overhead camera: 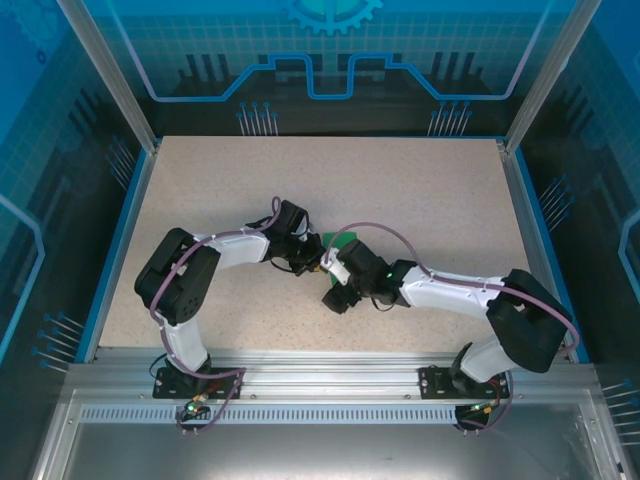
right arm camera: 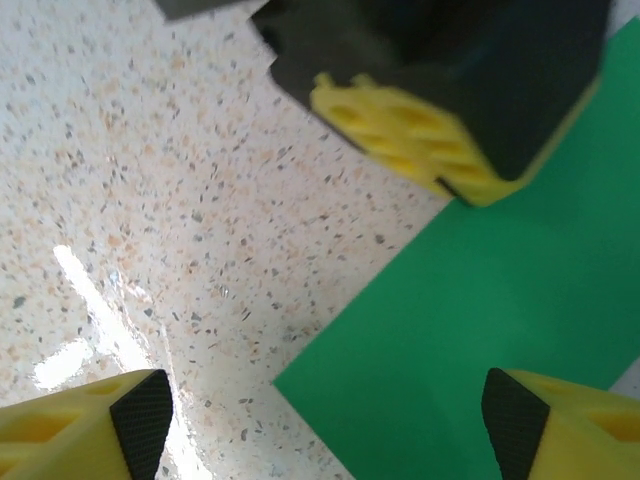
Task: Fold a paper plane with a square sheet of paper (fold left side to right side)
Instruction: Third fold the triangle at the center of the table.
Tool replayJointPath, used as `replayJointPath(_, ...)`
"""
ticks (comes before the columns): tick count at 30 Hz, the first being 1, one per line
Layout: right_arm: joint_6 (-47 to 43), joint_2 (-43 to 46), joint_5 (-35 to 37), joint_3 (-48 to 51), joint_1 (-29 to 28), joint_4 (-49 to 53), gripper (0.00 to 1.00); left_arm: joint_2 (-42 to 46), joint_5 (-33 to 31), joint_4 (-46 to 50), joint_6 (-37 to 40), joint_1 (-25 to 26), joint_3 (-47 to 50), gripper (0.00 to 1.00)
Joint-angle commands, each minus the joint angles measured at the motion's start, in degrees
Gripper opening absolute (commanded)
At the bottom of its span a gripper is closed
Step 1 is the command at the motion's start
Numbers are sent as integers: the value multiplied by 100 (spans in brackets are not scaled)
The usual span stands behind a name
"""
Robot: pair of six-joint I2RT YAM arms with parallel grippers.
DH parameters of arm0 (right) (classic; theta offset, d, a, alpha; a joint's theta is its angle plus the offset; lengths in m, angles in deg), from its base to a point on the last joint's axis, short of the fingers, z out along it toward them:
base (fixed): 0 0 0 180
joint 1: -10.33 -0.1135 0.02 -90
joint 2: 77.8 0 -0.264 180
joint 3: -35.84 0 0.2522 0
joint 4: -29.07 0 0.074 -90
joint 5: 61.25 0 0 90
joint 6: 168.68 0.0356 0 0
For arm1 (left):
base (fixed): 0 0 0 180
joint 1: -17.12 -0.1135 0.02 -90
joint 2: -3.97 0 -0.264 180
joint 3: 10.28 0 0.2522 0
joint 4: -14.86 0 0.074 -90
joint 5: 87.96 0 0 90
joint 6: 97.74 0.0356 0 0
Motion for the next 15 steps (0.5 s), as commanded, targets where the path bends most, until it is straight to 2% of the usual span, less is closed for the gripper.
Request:
replayJointPath(1,-173,-308,654,-136,-254,56,85,131,-6,218,-115,26,-157,0)
replayJointPath(7,-141,-497,884,-327,-302,-39,81,134,1,283,-83,27,-176,0)
replayJointPath(15,-187,-463,846,-366,-303,122,52,137,-29,321,-45,26,-181,0)
